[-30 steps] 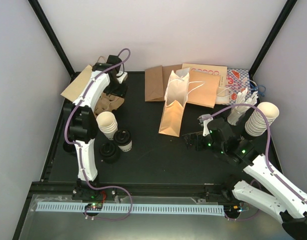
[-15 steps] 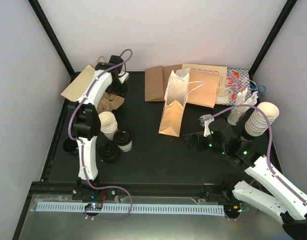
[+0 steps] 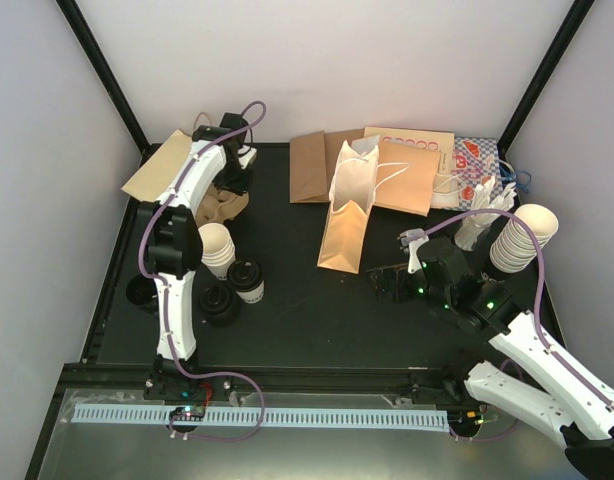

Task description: Pack the takeout coffee

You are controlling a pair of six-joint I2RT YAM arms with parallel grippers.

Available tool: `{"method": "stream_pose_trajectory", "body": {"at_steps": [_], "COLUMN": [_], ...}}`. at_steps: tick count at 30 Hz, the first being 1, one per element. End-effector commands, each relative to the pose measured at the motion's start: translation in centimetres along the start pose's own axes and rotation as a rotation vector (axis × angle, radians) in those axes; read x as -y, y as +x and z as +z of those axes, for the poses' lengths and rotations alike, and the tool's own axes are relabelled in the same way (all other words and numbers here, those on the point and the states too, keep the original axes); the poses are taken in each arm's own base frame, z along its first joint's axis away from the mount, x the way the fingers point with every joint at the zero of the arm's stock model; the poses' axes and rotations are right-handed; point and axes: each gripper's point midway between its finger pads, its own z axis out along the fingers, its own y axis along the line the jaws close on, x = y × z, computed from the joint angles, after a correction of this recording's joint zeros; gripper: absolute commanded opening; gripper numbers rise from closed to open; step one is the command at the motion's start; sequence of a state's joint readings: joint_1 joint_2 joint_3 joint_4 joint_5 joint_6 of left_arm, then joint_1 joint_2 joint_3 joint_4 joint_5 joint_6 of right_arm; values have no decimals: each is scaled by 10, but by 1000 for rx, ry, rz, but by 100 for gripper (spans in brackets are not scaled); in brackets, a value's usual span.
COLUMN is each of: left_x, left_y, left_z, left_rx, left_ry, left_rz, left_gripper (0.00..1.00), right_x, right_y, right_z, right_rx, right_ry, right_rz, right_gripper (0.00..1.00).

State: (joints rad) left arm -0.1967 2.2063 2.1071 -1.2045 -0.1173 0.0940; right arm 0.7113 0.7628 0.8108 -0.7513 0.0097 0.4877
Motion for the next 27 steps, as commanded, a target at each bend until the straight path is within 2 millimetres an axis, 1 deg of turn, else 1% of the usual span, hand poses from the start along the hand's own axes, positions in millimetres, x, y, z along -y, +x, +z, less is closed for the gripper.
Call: {"method": "stream_pose_trajectory", "body": {"at_steps": [1,3,6,11,15,21,27], "left_x": [-8,-8,-10,-15,-24,-34,-39], "left_y": [-6,-6,-7,-11,-12,-9,-3], "left_z": [-13,-13,-18,-36,-50,-72,-85], "left_rx": [21,22,30,72,98,127,143], "left_ry": [-35,-33,-42,-63,-108,-193,-252], "left_rz": [0,0,-6,-20,-40,-65,-77], "left_gripper": [28,25,22,14,6,5,5], "right_x": [4,3,4,3,2,1,-1], "right_y": [-1,-1,-1,-1,-3,-3,-4], "right_z": [-3,-3,-3,-3,-4,-2,-2], "right_rx": [10,12,10,11,14,9,12], "right_ry": [18,17,17,16,12,6,3], "right_rz": [-4,-5,-5,-7,-7,-7,-10], "right_gripper": [99,99,99,99,100,99,100]}}
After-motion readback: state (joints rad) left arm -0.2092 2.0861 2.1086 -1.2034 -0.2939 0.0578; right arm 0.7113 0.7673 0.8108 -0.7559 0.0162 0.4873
